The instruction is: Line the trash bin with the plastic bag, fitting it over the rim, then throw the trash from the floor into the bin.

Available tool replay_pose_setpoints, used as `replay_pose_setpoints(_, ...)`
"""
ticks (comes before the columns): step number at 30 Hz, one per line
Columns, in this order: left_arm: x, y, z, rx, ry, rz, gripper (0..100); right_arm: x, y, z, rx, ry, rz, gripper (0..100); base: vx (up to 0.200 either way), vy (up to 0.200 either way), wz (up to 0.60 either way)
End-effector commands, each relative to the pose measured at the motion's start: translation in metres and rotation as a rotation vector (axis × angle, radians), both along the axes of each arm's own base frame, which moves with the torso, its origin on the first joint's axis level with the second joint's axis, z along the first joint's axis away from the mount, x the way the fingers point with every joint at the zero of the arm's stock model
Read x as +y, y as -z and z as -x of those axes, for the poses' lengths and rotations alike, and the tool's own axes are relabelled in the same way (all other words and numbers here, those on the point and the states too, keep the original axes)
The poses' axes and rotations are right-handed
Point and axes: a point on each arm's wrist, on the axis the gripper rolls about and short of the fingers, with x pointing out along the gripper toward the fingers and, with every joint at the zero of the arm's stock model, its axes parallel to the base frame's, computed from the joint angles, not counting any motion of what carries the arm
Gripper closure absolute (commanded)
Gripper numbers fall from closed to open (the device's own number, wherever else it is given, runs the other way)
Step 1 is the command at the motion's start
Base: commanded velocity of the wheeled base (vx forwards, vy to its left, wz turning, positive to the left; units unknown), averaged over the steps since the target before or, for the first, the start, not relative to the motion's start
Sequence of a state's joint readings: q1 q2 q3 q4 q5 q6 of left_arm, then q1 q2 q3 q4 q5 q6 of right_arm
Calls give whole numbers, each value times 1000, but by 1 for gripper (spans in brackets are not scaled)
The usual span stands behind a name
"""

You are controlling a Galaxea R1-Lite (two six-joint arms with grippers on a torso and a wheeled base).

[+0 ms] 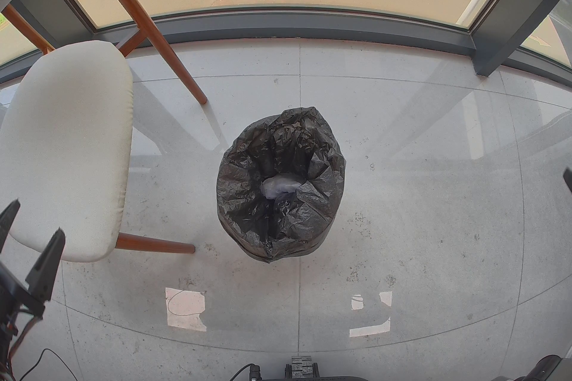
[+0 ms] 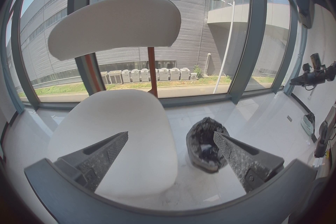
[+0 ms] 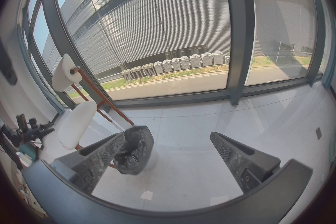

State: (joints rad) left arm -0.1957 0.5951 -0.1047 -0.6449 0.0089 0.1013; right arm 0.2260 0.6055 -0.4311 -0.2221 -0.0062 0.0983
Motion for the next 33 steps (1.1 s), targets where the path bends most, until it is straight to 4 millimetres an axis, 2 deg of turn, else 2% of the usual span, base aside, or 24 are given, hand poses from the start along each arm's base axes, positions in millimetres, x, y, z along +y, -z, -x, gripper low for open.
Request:
replay_pose_setpoints(1, 10, 43, 50, -37, -58, 12, 0, -11, 70, 52, -72, 68, 65, 0, 0, 0, 0)
replay_pose_setpoints(3, 12, 59, 60, -6, -76, 6, 0, -12, 83, 59, -71, 71, 95, 0, 0, 0, 0)
replay_pose_setpoints(5, 12, 71, 61, 23, -113, 10, 0, -14, 96, 64, -52, 89, 115, 0, 0, 0, 0)
replay_pose_setpoints(7, 13, 71, 59, 35, -150, 47, 0, -14, 105, 64, -32, 99, 121, 0, 0, 0, 0)
replay_pose_setpoints(9, 13, 71, 59, 35, -150, 47, 0, -14, 105, 64, -32, 99, 121, 0, 0, 0, 0)
replay_pose_setpoints(13, 14, 86, 59, 176, -202, 88, 0, -14, 135, 55, 52, 171, 140, 0, 0, 0, 0)
replay_pose_setpoints(21, 13, 87, 59, 190, -211, 117, 0, -12, 137, 55, 116, 305, 127, 0, 0, 0, 0)
replay_pose_setpoints(24, 12, 87, 60, 179, -247, 120, 0, -11, 137, 55, 102, 289, 118, 0, 0, 0, 0)
replay_pose_setpoints(26, 11, 88, 64, 133, -247, 128, 0, -9, 144, 62, 44, 197, 125, 0, 0, 0, 0)
replay_pose_setpoints(33, 8, 92, 65, 152, -152, 14, 0, -8, 144, 63, 31, 192, 124, 0, 0, 0, 0)
